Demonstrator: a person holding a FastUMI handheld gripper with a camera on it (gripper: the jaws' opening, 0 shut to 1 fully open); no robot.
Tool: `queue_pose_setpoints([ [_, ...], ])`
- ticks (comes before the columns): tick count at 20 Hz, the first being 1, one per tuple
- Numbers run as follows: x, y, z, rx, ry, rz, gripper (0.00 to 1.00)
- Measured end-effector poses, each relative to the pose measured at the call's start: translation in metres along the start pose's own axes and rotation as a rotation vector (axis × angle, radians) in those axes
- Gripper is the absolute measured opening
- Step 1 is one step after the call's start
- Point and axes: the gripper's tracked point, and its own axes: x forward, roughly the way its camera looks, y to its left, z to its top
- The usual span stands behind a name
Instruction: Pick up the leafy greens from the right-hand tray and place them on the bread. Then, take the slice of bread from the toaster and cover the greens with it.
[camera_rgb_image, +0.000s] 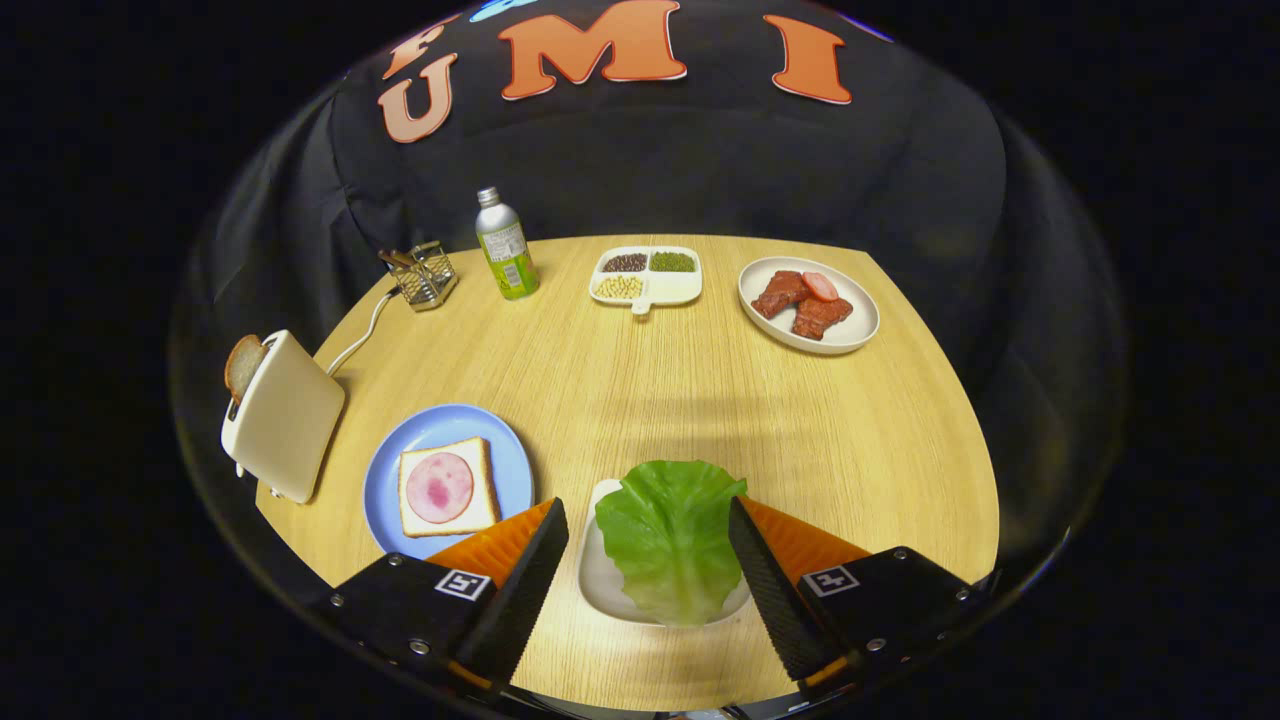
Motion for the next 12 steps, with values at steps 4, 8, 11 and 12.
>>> queue_pose_setpoints([
  [4, 0.018, -0.004, -0.016, -0.002, 0.075, -0.002, 0.97],
  [8, 0.034, -0.001, -0.033, -0.013, 0.162, 0.022, 0.93],
  [11, 0.047, -0.009, -0.04, -0.025, 0.192, -0.008, 0.91],
  [12, 0.05, -0.011, -0.042, -0.029, 0.2, -0.016, 0.91],
])
